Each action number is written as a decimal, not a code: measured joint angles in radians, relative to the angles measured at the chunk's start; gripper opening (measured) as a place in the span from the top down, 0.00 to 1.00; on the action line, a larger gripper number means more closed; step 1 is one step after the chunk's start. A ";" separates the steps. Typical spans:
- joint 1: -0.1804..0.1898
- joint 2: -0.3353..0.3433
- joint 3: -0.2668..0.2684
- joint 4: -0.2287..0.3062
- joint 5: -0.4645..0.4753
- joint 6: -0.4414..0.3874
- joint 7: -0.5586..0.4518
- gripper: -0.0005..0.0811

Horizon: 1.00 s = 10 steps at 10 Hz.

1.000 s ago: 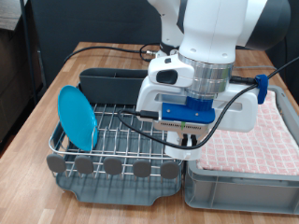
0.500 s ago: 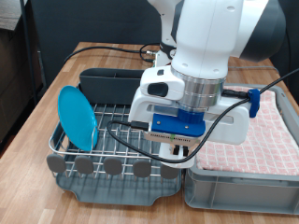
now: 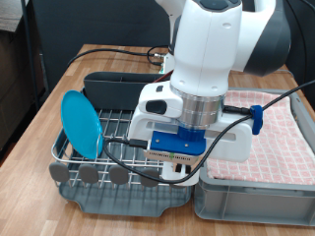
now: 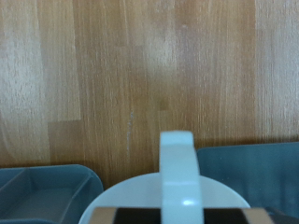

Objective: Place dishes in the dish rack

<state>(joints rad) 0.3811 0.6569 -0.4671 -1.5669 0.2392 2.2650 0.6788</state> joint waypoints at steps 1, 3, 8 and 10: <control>-0.009 0.004 0.008 0.000 0.002 0.008 -0.005 0.91; -0.027 0.018 0.024 0.011 0.007 0.010 -0.011 0.91; -0.076 0.069 0.065 0.065 0.034 -0.005 -0.043 0.71; -0.085 0.085 0.072 0.136 0.033 -0.122 -0.066 0.51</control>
<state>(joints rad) 0.2960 0.7419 -0.3951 -1.4310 0.2725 2.1426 0.6129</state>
